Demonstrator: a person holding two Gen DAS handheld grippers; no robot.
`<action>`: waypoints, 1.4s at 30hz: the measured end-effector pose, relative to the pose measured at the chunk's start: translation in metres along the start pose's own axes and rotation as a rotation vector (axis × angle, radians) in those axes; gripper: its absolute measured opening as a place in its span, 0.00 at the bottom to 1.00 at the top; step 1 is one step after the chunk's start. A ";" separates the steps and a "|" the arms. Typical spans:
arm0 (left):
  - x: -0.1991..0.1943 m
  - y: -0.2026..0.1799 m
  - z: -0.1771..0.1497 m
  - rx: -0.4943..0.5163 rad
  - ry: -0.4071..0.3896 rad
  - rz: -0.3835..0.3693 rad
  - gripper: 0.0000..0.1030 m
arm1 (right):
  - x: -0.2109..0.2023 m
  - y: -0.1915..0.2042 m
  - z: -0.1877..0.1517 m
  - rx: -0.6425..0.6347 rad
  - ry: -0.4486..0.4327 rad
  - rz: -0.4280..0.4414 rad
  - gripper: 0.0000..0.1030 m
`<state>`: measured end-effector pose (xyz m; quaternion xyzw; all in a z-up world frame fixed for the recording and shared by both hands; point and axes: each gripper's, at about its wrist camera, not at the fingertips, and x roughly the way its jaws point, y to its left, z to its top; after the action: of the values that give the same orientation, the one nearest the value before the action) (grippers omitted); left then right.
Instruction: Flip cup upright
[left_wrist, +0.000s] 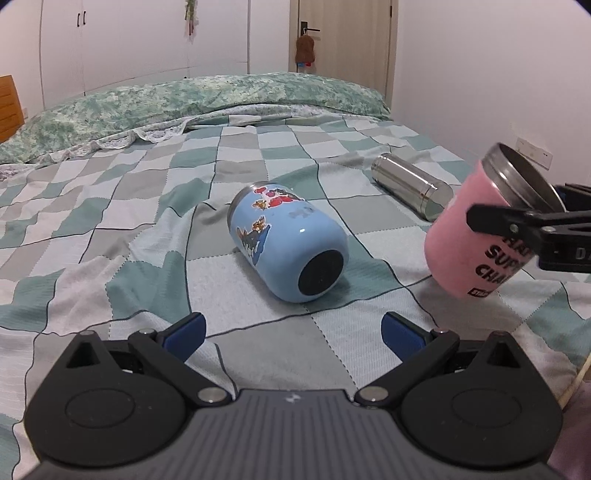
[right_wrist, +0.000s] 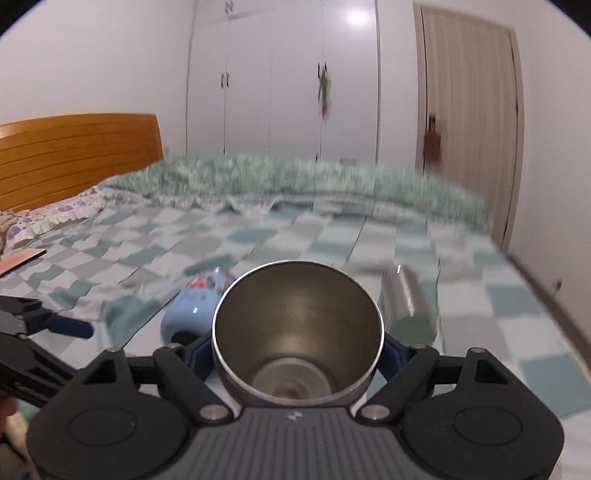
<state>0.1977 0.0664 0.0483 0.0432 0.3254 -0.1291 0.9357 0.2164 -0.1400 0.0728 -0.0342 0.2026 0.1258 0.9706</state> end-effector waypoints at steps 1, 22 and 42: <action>0.000 0.000 0.001 0.000 0.001 0.003 1.00 | 0.000 0.001 -0.001 -0.011 -0.015 -0.005 0.81; -0.006 -0.010 -0.003 -0.016 -0.005 0.024 1.00 | 0.014 0.002 -0.041 -0.007 -0.060 0.003 1.00; -0.111 -0.111 -0.093 -0.048 -0.426 0.132 1.00 | -0.164 -0.043 -0.109 0.000 -0.352 -0.086 1.00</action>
<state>0.0289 -0.0013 0.0447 0.0139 0.1198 -0.0660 0.9905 0.0404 -0.2315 0.0393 -0.0200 0.0278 0.0883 0.9955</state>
